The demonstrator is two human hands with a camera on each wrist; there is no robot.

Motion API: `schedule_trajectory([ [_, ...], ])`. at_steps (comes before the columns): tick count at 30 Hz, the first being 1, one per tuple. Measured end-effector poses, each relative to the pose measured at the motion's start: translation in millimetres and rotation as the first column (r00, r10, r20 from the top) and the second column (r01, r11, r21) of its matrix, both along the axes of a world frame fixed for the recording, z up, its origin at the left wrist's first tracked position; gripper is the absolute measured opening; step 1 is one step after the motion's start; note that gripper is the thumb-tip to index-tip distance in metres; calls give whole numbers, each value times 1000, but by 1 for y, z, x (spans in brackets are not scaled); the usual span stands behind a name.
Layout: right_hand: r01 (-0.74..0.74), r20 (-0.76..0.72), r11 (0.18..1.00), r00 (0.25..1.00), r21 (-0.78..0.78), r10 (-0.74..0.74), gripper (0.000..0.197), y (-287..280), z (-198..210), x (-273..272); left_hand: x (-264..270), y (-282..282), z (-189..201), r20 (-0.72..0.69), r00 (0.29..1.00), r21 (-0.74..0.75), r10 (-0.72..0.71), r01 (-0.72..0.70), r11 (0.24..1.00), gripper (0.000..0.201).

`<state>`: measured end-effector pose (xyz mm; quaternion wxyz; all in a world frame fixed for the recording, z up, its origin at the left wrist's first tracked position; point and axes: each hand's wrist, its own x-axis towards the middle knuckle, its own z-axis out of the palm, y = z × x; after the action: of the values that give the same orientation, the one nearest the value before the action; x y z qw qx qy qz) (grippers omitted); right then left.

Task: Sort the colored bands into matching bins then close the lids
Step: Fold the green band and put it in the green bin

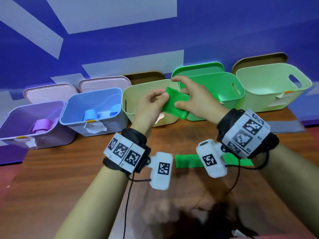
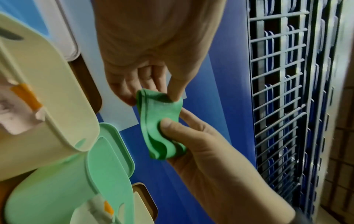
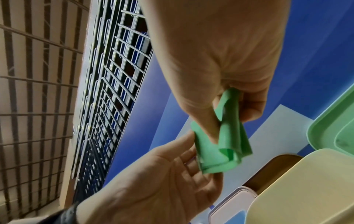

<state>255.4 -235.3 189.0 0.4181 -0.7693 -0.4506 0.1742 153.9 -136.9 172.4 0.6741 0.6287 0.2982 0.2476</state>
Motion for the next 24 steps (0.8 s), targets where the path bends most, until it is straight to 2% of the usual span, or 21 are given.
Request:
schedule_trajectory([
  [2, 26, -37, 999, 999, -48, -28, 62, 3, 5, 3, 3, 10, 3, -17, 1000, 28, -26, 26, 999, 11],
  [4, 46, -165, 997, 985, -58, -55, 53, 1, 9, 7, 7, 14, 8, -13, 1000, 18, -17, 17, 1000, 11],
  [7, 70, -370, 997, 926, -16, -71, 29, -3, 12, 17, 18, 17, 11, 23, 999, -41, -47, 48, 998, 17],
  [10, 154, -470, 988, 873, 15, -129, 24, -10, 14, 29, 31, 17, 9, 10, 997, -154, -82, 83, 985, 26],
  [13, 213, -448, 975, 879, 59, -165, 25, -16, 16, 38, 43, 17, 7, 27, 994, -338, -104, 107, 935, 28],
  [17, 247, -367, 963, 910, 106, -193, 27, -17, 14, 53, 64, 13, 6, 94, 993, -483, -74, 110, 868, 32],
  [20, 300, -323, 940, 917, 164, -236, 32, -18, 12, 69, 79, 7, 5, 176, 984, -635, -3, 115, 764, 21],
  [22, 303, -278, 940, 927, 156, -253, 34, -20, 10, 81, 90, 0, 7, 144, 989, -686, -42, 130, 715, 16],
  [24, 283, -232, 951, 940, 123, -249, 32, -22, 9, 92, 102, -7, 9, 85, 993, -693, -81, 118, 712, 18],
])
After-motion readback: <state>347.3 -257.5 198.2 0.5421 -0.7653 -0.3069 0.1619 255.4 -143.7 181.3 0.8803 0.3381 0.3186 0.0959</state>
